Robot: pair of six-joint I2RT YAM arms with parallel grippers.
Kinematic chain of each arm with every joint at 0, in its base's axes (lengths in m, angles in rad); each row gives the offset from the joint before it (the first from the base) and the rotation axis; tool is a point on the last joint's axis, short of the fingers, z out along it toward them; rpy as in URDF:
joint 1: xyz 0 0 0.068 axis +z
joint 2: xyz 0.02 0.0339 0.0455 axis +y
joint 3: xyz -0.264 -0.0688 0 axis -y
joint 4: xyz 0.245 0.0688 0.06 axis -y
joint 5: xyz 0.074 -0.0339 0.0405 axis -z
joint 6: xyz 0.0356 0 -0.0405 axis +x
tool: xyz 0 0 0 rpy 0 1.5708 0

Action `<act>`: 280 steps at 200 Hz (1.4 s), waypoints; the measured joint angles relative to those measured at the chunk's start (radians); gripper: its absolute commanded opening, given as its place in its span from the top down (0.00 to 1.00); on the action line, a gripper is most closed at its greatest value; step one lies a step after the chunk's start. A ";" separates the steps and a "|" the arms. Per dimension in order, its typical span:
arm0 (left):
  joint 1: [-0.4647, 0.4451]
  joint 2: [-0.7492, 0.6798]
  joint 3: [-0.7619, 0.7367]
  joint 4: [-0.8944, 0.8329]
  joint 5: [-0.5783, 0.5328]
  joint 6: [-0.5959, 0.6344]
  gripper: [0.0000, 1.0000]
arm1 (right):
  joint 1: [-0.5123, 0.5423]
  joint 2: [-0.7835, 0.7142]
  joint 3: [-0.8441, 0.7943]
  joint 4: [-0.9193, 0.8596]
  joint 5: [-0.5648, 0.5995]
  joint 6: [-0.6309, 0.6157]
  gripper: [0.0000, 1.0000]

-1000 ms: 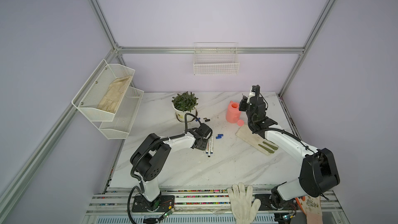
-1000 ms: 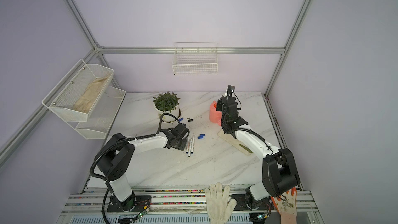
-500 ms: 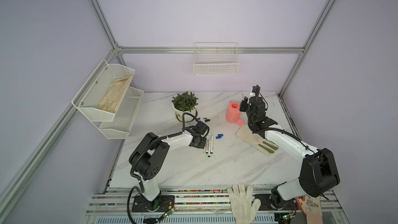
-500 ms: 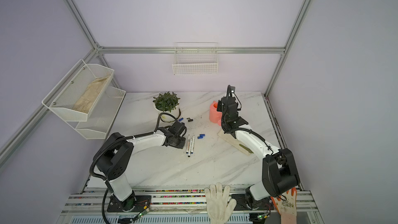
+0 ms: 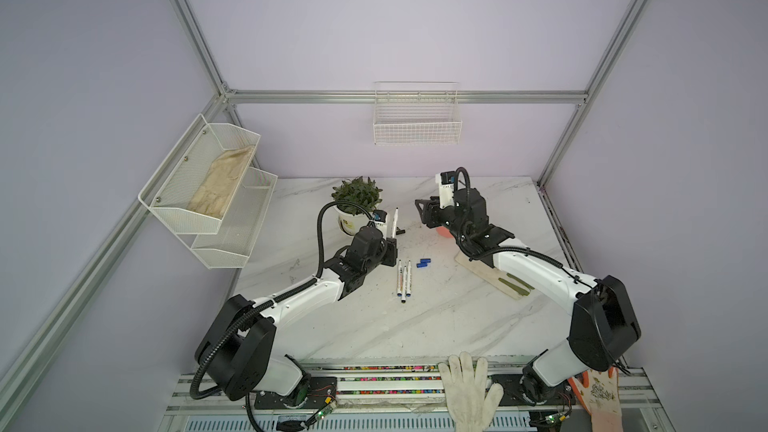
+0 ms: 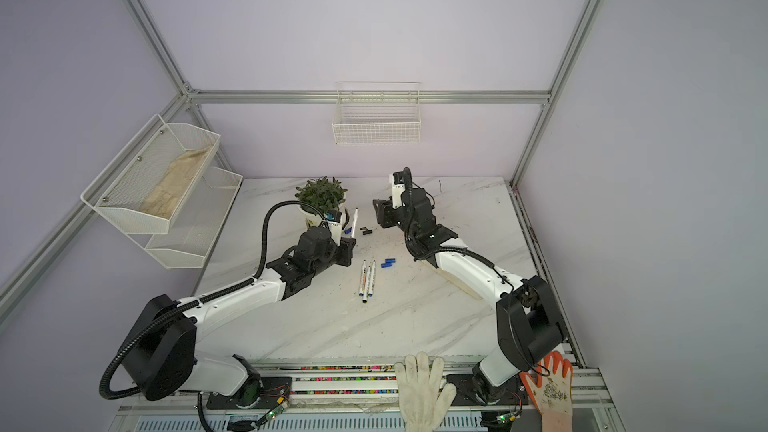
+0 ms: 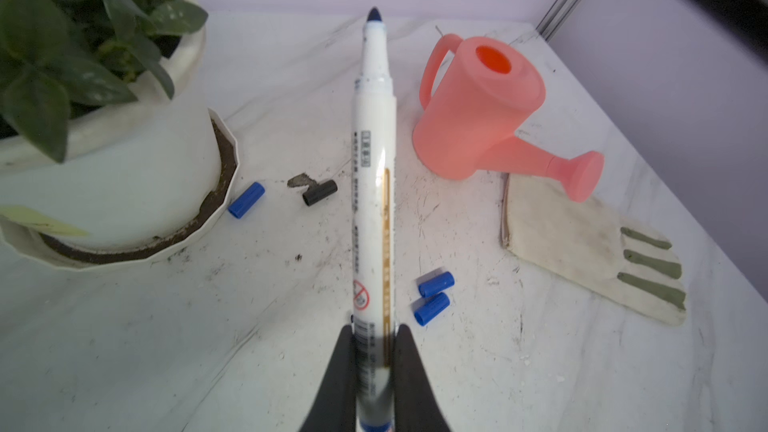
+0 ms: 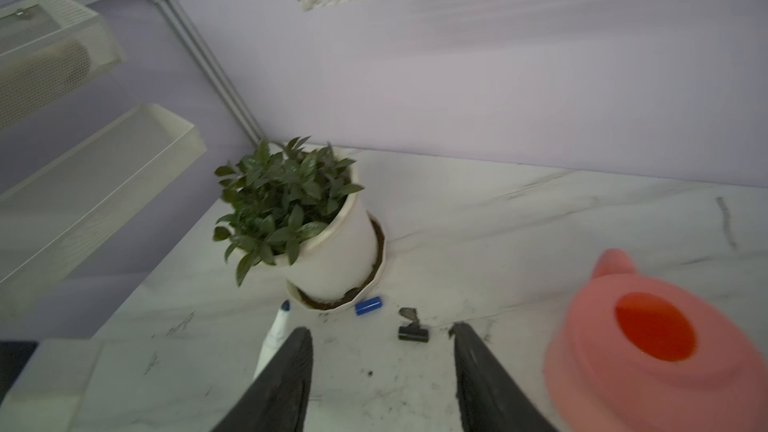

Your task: Insert the pens into the pen caps

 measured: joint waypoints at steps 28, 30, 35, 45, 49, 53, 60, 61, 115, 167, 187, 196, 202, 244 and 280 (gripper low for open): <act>0.000 0.001 -0.038 0.079 0.001 -0.008 1.00 | 0.011 0.061 0.005 0.006 -0.128 0.037 0.43; 0.000 0.001 -0.040 0.083 0.001 -0.008 1.00 | 0.011 0.065 0.005 0.007 -0.138 0.043 0.43; -0.001 0.001 -0.045 0.091 0.001 -0.008 1.00 | 0.011 0.069 0.005 0.009 -0.149 0.049 0.44; -0.002 0.001 -0.052 0.106 0.000 -0.008 1.00 | 0.011 0.077 0.005 0.014 -0.175 0.061 0.45; -0.003 0.000 -0.055 0.111 0.000 -0.008 1.00 | 0.011 0.080 0.006 0.018 -0.184 0.068 0.45; -0.003 -0.001 -0.058 0.118 0.000 -0.007 1.00 | 0.011 0.082 0.008 0.019 -0.193 0.071 0.46; -0.005 -0.003 -0.061 0.124 -0.001 -0.007 1.00 | 0.011 0.087 0.014 0.023 -0.206 0.079 0.47; -0.005 -0.003 -0.062 0.124 -0.001 -0.007 1.00 | 0.011 0.088 0.015 0.023 -0.207 0.079 0.47; -0.019 -0.008 -0.085 0.184 -0.003 -0.008 1.00 | 0.011 0.156 0.081 0.060 -0.271 0.129 0.67; -0.026 -0.006 -0.106 0.209 -0.010 -0.008 1.00 | 0.017 0.193 0.098 0.082 -0.304 0.182 0.97; -0.026 -0.007 -0.119 0.233 -0.013 -0.009 1.00 | 0.020 0.193 0.098 0.086 -0.304 0.183 1.00; -0.026 -0.008 -0.126 0.247 -0.013 -0.009 0.95 | 0.019 0.193 0.098 0.086 -0.306 0.182 1.00; -0.026 -0.008 -0.131 0.256 -0.014 -0.009 0.73 | 0.019 0.193 0.098 0.086 -0.308 0.181 1.00; -0.020 -0.009 -0.138 0.300 0.003 -0.011 0.30 | 0.010 0.192 0.097 0.080 -0.361 0.170 1.00; 0.026 -0.009 -0.137 0.299 0.079 -0.007 0.32 | -0.025 0.192 0.106 0.074 -0.508 0.166 1.00</act>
